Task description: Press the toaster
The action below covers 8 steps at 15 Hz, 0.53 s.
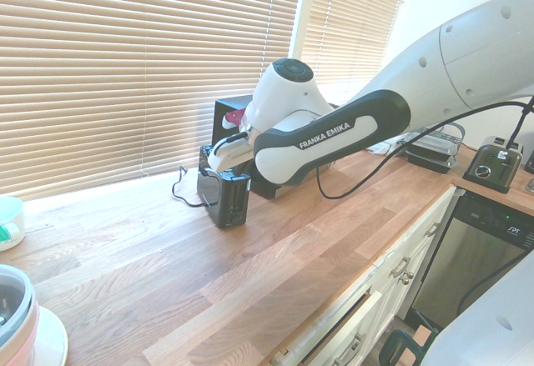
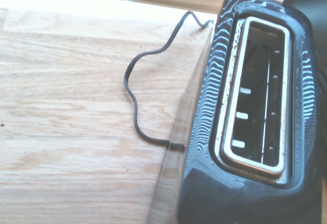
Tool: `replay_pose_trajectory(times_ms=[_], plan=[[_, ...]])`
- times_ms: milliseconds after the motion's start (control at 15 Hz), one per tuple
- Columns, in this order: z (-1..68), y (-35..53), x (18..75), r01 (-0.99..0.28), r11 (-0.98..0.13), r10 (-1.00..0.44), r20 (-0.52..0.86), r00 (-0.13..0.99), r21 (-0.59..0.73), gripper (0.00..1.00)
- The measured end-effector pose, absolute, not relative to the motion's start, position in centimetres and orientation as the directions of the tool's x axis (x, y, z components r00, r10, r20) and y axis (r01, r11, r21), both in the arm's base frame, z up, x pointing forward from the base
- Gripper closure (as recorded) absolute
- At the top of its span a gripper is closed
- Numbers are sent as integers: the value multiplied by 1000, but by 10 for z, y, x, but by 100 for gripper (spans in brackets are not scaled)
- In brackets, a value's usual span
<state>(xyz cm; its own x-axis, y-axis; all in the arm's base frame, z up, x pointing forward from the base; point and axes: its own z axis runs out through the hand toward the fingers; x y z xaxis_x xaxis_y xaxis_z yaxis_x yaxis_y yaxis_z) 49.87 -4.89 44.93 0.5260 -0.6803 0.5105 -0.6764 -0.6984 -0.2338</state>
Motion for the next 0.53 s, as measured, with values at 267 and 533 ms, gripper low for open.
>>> replay_pose_trajectory(times_ms=[267,533], plan=[[441,-58,500,-678,-695,-686,501,528,-238,100],[425,-59,504,-673,-705,-680,483,551,-225,100]])
